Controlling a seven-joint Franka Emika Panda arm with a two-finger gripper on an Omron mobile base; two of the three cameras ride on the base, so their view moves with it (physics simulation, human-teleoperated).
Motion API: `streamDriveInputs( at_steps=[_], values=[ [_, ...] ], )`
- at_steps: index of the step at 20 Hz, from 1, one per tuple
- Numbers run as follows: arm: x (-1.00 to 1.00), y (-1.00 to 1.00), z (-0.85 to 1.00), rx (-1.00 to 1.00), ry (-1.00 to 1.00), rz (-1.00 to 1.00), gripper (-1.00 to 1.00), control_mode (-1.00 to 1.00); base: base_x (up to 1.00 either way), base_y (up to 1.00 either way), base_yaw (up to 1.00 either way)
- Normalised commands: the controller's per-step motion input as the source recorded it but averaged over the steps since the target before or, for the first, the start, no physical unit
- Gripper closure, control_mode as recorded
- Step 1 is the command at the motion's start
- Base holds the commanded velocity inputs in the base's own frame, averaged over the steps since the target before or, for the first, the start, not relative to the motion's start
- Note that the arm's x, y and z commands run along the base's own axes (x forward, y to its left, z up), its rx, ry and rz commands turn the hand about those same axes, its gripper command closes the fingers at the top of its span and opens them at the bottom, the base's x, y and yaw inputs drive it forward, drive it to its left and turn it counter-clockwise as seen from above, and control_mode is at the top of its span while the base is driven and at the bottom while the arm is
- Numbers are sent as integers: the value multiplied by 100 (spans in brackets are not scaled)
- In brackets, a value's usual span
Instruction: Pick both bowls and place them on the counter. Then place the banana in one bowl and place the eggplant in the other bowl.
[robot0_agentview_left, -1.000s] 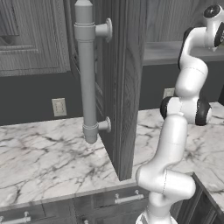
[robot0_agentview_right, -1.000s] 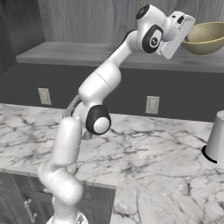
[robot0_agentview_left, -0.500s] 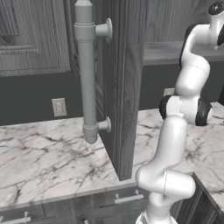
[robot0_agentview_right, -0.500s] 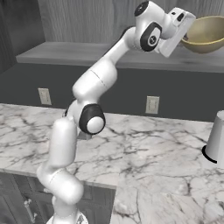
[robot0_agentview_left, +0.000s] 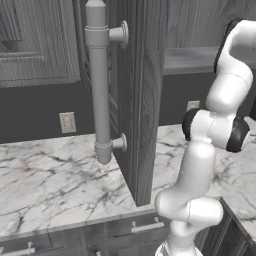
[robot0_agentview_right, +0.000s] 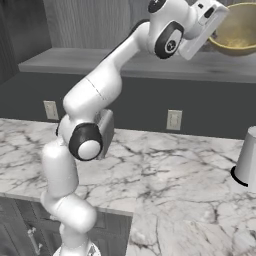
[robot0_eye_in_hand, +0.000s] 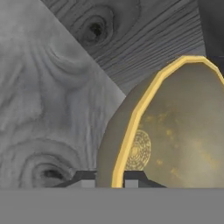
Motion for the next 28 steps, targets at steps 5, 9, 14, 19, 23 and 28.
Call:
streamDriveInputs(
  at_steps=[5, 9, 14, 19, 23, 28],
  values=[
    [-100, 35, -8, -13, -15, 0, 100, -100, 0, 0, 0],
    [-100, 67, -13, -20, -8, 0, 100, -100, 0, 0, 0],
    [-100, 85, -37, -23, -1, 0, 100, -100, 0, 0, 0],
    [-98, 86, -49, -21, 2, 0, 100, -100, 0, 0, 0],
    [-82, 68, -35, -14, 10, 0, 100, -100, 0, 0, 0],
    [-52, 41, -29, -9, 15, 0, 100, -100, 0, 0, 0]
  ],
)
